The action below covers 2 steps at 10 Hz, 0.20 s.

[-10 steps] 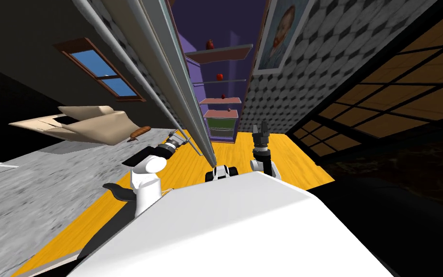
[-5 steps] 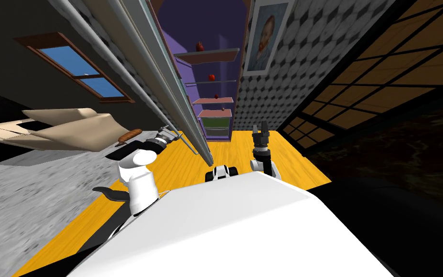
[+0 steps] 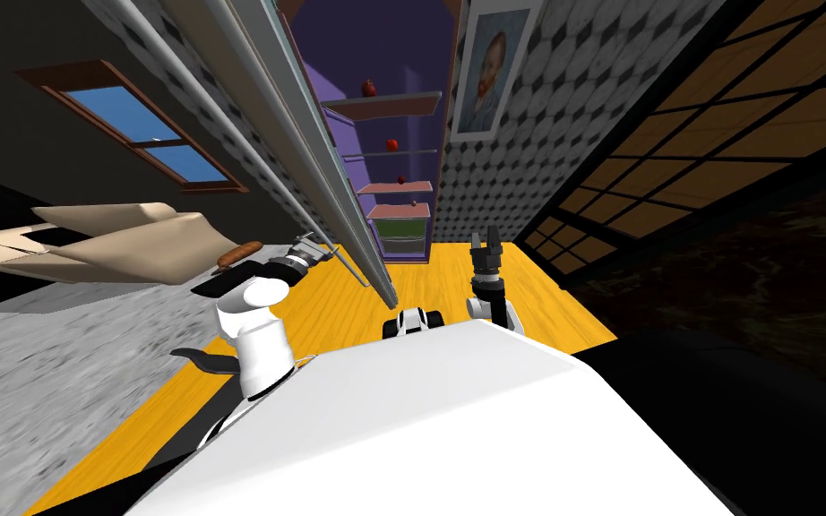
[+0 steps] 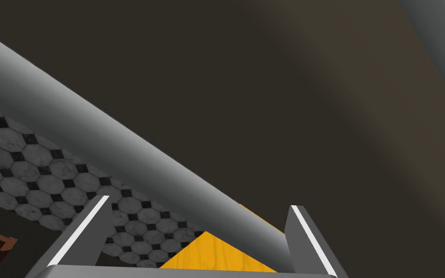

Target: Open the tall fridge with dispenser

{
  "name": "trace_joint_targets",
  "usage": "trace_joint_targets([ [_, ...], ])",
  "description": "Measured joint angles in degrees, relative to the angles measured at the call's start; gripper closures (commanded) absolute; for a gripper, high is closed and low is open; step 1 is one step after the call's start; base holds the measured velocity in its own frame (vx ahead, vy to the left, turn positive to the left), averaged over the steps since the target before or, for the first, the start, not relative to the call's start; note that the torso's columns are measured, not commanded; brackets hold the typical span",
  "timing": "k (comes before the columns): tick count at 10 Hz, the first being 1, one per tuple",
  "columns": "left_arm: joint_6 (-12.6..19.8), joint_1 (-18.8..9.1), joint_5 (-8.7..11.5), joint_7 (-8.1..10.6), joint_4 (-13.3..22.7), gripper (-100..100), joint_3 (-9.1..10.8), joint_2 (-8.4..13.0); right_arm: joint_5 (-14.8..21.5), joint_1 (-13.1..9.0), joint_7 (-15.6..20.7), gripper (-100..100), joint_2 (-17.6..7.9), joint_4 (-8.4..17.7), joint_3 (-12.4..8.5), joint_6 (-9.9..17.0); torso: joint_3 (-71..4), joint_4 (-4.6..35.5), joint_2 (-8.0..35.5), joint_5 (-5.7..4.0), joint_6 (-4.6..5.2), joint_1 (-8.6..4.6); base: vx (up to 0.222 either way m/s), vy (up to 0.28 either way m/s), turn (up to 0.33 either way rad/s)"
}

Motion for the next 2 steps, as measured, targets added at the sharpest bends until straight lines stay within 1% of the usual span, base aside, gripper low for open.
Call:
trace_joint_targets([
  [2,0.00,0.00,0.01,0.00,-0.01,0,-0.01,0.00,0.00,0.00,0.00,0,0.00,0.00,0.00,0.00,0.02,0.01,0.03,-0.01,0.00,-0.01,0.000,0.000,0.000],
])
